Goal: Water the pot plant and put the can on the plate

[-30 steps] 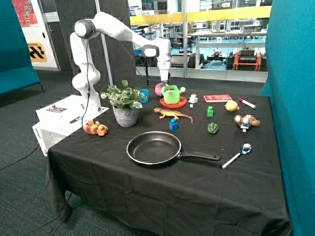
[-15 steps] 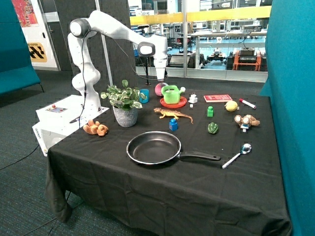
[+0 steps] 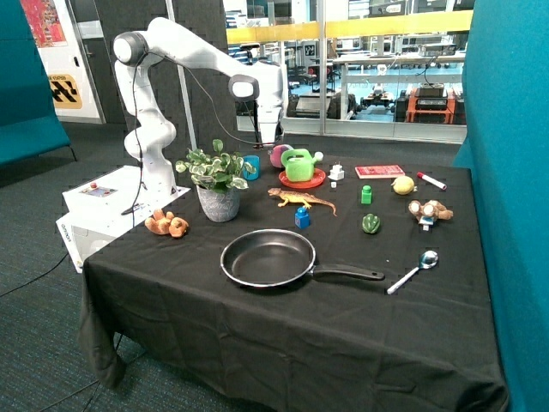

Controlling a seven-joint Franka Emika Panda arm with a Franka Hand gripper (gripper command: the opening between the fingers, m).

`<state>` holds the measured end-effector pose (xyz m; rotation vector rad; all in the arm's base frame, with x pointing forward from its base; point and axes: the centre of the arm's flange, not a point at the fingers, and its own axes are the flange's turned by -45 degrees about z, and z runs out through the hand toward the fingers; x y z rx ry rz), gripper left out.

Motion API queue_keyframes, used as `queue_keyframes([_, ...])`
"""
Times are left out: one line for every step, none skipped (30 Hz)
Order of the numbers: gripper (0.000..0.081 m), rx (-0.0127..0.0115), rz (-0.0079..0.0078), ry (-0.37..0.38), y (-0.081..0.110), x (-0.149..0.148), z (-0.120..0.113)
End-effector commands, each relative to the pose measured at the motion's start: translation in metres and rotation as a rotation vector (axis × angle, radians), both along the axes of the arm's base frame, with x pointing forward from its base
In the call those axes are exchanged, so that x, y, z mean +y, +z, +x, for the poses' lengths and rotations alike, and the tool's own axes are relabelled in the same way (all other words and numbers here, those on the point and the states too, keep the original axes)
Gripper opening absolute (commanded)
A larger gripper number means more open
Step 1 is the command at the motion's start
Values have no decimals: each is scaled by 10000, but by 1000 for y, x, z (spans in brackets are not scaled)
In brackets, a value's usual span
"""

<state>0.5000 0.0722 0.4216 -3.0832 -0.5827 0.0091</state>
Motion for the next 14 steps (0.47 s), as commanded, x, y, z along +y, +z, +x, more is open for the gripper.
queue_keyframes([428, -64, -28, -372, -4, -37, 0])
queue_keyframes([428, -64, -28, -389, -5, -40, 0])
queue_keyframes([427, -64, -28, -396, -5, -43, 1])
queue_keyframes([427, -64, -28, -404, -5, -44, 1])
queue_keyframes([427, -64, -28, -410, -5, -47, 1])
queue_keyframes([427, -64, -28, -406, -6, -49, 2])
queue_keyframes([426, -64, -28, -390, -6, -51, 2])
queue_keyframes([426, -64, -28, -383, -7, -52, 2])
queue_keyframes([427, -64, -27, -339, -7, -54, 2])
queue_keyframes([427, -64, -27, -320, -7, -55, 1])
queue_keyframes([428, -64, -27, -242, -8, -55, 1])
queue_keyframes([429, -64, -27, -151, -8, -56, 1])
queue_keyframes([429, -64, -27, -122, -8, -56, 1])
queue_keyframes([429, -64, -26, -56, -7, -55, 2])
